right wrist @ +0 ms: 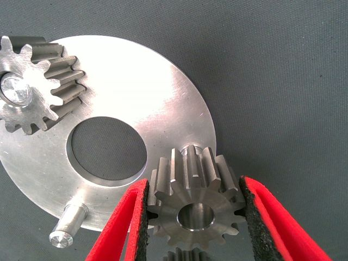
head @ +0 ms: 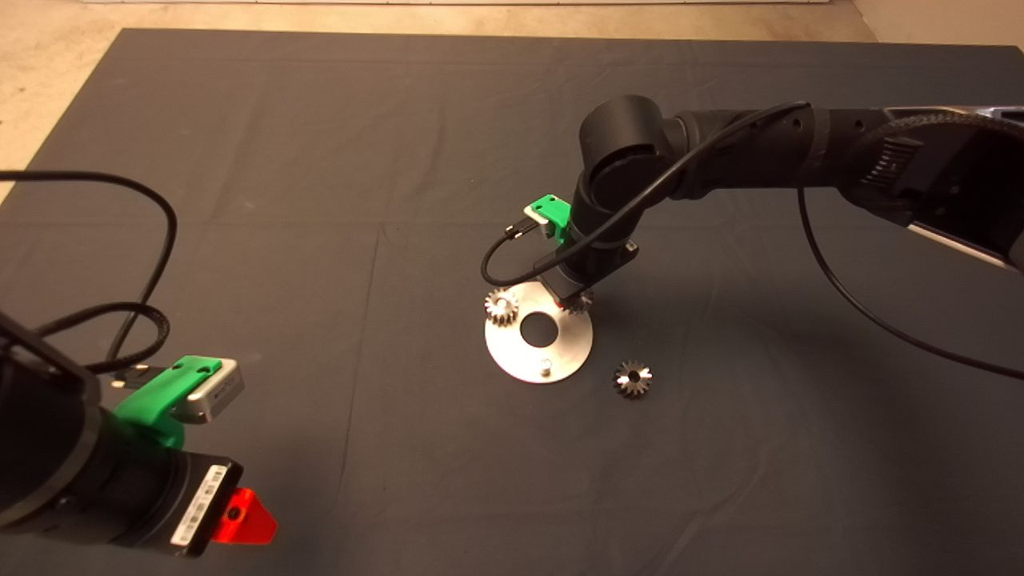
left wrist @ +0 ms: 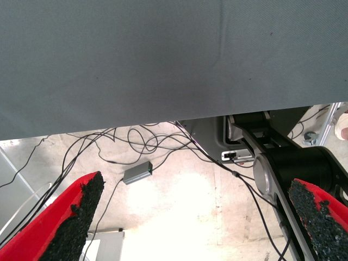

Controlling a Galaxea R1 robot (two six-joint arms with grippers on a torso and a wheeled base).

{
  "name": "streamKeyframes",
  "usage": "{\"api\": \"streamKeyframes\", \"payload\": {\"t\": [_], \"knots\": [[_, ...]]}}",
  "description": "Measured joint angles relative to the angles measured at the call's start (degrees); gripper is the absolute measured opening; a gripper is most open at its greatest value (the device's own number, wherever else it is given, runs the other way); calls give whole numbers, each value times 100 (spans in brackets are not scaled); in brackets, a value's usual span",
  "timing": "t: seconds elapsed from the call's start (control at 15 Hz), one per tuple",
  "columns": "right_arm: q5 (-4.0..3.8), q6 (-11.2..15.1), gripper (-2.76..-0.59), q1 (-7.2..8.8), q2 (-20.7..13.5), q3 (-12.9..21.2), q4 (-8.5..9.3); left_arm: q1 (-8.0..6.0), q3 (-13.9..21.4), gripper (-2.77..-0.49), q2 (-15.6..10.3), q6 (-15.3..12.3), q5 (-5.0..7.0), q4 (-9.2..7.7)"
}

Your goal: Install three planetary gears onto the carrier pins

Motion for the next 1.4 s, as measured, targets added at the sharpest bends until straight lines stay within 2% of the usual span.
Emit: {"api": "streamKeyframes", "payload": {"t": [0.13,0.4,0.53,1.4], "knots": [[22,0,-232,1,-16,0,0,0,0,-79,0,0,-1,0],[116,-1,-232,-7,-127,2,2,0,0,-79,-2,0,-1,0],[209,1,-232,-71,-206,-5,2,0,0,-79,-2,0,-1,0],[205,-1,-231,-76,-221,-126,9,0,0,-79,-15,0,-1,0]]}}
